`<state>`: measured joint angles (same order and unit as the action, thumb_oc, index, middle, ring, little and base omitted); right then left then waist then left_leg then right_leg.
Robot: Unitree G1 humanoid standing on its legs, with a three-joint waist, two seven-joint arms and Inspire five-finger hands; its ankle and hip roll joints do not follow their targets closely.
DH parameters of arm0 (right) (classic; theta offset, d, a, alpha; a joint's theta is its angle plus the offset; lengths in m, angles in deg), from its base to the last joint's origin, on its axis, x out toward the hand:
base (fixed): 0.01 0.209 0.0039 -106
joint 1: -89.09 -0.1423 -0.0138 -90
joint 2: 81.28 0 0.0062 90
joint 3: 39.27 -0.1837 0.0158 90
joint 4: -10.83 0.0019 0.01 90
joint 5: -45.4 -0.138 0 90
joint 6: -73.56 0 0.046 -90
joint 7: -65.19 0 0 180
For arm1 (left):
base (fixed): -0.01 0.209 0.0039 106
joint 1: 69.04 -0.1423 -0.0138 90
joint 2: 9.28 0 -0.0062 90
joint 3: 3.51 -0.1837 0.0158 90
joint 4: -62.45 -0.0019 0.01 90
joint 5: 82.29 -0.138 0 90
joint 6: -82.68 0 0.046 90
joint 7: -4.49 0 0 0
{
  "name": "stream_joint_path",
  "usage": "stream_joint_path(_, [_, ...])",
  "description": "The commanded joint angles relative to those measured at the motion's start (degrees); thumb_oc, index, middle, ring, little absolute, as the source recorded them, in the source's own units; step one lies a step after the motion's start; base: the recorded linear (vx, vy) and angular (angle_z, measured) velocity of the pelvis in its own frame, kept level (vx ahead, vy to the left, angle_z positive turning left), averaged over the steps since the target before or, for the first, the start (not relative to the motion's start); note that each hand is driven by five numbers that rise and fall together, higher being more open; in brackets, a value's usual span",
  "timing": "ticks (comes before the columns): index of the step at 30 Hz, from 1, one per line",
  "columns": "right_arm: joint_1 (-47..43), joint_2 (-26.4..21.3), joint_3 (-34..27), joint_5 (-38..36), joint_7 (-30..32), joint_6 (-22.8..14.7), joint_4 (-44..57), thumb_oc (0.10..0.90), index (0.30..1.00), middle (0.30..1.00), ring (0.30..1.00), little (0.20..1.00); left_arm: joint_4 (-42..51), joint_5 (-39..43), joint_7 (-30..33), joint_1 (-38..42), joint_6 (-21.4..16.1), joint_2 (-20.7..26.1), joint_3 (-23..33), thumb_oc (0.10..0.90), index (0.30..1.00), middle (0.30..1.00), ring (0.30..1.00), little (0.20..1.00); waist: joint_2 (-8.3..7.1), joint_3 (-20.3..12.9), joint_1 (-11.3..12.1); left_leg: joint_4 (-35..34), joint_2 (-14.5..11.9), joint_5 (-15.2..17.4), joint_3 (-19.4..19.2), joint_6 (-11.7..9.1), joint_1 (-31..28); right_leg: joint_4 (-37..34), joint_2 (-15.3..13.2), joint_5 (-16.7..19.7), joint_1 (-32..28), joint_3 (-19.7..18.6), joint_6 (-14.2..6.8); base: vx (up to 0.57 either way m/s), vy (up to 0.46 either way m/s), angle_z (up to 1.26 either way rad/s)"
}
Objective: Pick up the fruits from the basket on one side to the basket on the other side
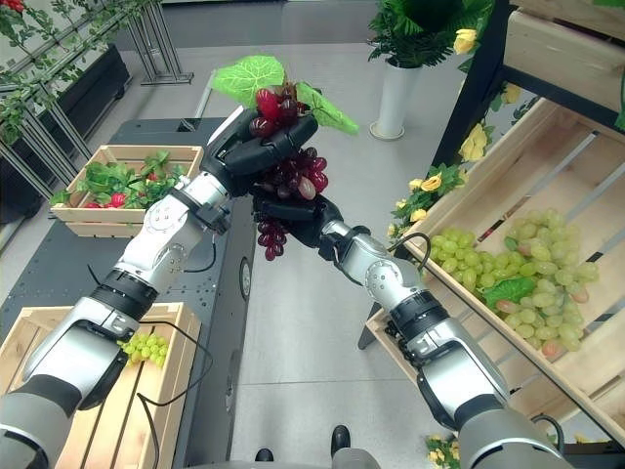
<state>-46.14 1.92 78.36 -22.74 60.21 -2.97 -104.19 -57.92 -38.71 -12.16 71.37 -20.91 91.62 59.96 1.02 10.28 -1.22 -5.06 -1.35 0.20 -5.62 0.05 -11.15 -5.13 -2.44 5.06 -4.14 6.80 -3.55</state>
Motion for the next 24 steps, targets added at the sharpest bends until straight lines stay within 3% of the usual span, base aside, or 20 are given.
stream_joint_path(1, [-12.67,2.84,-11.64,-8.74,0.01,-14.62,-4.22,0.400,0.300,0.300,0.300,0.300,-9.87,1.04,2.78,1.83,-0.57,0.60,0.59,0.800,0.900,0.900,0.900,0.900,-0.42,-10.07,0.09,0.06,2.90,3.81,-0.48,0.38,3.08,0.13,2.35,-5.07,-2.06,-0.29,1.17,-0.01,-0.009,-0.04])
stream_joint_path(15, [-15.23,-5.87,-12.38,-2.10,-2.25,-11.08,-16.54,0.400,0.300,0.300,0.300,0.300,-15.49,1.72,4.54,-1.75,-1.57,1.77,4.26,0.800,0.900,0.900,0.900,0.900,-1.02,-10.02,-0.73,0.06,2.68,4.24,-1.75,0.19,2.06,0.13,2.57,-4.69,-2.32,-1.61,0.98,0.01,-0.004,-0.06])
stream_joint_path(24, [-10.73,-6.65,-13.03,-1.10,-4.78,-9.76,-15.99,0.400,0.300,0.300,0.300,0.300,-15.17,2.81,9.27,-2.49,-3.58,2.69,6.56,0.800,0.900,0.900,0.900,0.900,-1.37,-9.40,-1.16,0.06,2.63,4.37,-2.08,0.25,2.09,0.13,2.53,-4.68,-2.14,-1.77,1.04,0.00,-0.001,-0.02])
